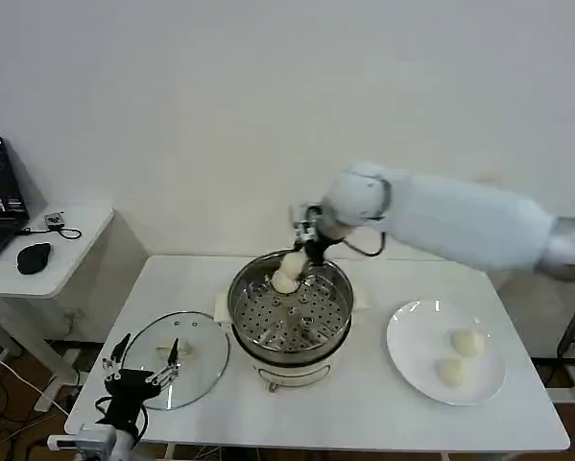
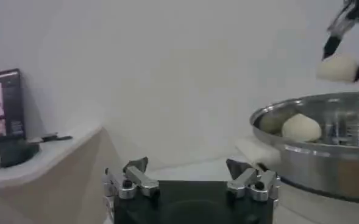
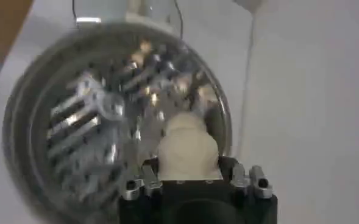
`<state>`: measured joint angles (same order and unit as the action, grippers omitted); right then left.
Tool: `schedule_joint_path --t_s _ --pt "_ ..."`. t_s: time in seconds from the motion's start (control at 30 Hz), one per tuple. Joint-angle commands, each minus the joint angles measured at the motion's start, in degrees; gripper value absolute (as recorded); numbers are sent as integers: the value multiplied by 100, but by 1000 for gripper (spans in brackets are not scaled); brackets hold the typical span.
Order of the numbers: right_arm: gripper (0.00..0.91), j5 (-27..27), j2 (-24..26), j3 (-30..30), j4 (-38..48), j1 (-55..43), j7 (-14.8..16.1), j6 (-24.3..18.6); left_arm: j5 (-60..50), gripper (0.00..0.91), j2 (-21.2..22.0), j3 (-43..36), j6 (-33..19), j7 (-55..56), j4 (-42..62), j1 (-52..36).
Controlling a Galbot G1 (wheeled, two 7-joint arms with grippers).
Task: Take steamed baozi put them in steamer then cover it.
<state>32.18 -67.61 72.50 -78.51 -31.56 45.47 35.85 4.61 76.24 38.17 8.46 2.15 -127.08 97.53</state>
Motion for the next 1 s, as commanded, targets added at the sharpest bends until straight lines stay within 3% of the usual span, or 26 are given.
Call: schedule_joint_path --t_s 0.03,0.77,0.87,0.9,1.0 --pt "665 552 -948 197 420 279 -341 470 11 907 9 118 -8 5 -27 -3" --pt "665 350 -1116 210 767 663 -406 451 9 907 19 110 -47 8 30 -24" --pt "776 283 -1132 217 791 658 -405 455 8 907 17 118 -51 8 25 -12" --pt "907 269 -1129 218 789 650 -407 457 7 907 20 119 -52 8 20 -10" --pt "907 285 -1106 206 762 587 -405 481 7 907 25 115 -51 6 4 0"
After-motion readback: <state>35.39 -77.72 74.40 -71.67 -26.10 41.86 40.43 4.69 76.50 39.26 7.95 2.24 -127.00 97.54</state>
